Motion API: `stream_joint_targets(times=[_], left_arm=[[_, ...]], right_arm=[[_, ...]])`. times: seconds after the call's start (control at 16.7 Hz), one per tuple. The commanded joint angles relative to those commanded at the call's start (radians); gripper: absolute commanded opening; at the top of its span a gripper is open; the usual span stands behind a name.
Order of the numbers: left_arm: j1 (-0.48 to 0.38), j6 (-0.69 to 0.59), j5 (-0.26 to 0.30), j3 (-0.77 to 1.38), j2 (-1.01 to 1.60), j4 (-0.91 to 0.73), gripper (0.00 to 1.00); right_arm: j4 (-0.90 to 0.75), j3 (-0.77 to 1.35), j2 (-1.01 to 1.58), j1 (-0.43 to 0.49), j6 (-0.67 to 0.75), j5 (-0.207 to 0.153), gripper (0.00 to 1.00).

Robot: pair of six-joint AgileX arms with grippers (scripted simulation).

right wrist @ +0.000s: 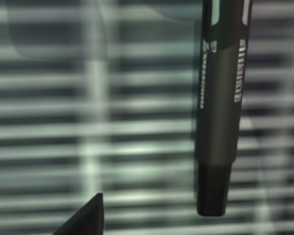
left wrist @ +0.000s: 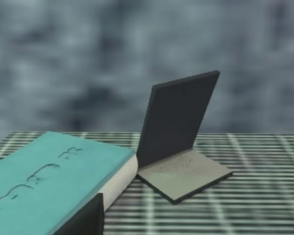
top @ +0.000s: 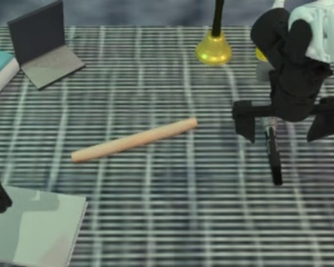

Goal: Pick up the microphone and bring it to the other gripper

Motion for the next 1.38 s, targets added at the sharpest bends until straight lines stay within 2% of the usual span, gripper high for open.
stream_joint_targets(times=[0.48,0.96,1.26,1.38], left_arm=[[0.0,0.0,0.0,0.0,0.0,0.0,1.0],[0.0,0.0,0.0,0.0,0.0,0.0,1.0],[0.0,0.0,0.0,0.0,0.0,0.0,1.0],[0.0,0.0,0.0,0.0,0.0,0.0,1.0]], right_arm=[[0.013,-0.001,0.019,-0.002,0.0,0.0,1.0],[0.309,-0.14,0.17,-0.019,-0.017,0.001,1.0],[0.33,-0.151,0.184,-0.021,-0.018,0.001,1.0],[0.33,-0.151,0.184,-0.021,-0.018,0.001,0.85]])
